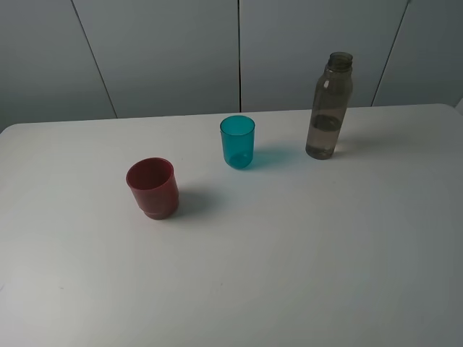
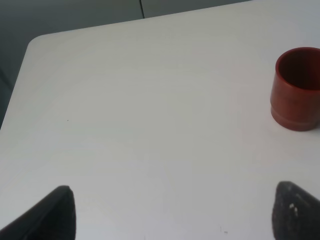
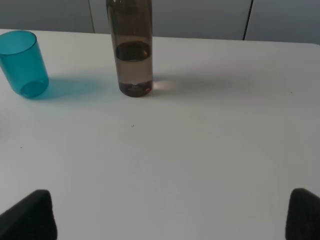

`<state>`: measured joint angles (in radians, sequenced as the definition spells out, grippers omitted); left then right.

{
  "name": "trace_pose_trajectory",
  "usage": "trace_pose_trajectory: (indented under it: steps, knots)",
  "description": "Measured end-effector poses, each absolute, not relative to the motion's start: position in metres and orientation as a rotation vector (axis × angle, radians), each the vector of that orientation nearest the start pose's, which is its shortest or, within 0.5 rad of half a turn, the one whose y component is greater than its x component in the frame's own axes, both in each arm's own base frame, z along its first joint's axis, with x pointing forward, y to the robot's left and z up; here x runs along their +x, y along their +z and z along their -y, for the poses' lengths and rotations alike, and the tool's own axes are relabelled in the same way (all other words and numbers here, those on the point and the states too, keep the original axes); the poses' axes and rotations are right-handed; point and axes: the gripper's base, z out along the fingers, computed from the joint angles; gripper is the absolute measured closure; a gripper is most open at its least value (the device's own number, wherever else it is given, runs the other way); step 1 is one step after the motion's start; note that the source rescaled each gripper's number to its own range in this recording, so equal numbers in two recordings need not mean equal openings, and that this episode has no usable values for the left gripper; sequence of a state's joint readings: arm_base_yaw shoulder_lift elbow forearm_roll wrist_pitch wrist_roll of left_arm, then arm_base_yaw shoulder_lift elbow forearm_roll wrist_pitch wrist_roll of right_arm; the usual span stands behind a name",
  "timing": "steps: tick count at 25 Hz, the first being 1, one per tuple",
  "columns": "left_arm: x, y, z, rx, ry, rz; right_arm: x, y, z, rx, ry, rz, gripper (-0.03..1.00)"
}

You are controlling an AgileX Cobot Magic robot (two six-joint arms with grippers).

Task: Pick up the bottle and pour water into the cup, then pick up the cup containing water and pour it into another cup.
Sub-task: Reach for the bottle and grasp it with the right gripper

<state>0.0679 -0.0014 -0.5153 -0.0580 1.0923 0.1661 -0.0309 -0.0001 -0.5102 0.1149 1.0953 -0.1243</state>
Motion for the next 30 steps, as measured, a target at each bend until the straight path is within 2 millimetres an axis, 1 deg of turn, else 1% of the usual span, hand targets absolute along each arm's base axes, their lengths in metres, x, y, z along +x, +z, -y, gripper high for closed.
trace_pose_trajectory:
  steps: [30]
  knots:
    - [-0.0080, 0.2791, 0.0052, 0.107, 0.077, -2.056, -0.0076, 0.2778, -0.0098, -0.105, 0.047, -2.060, -0.03]
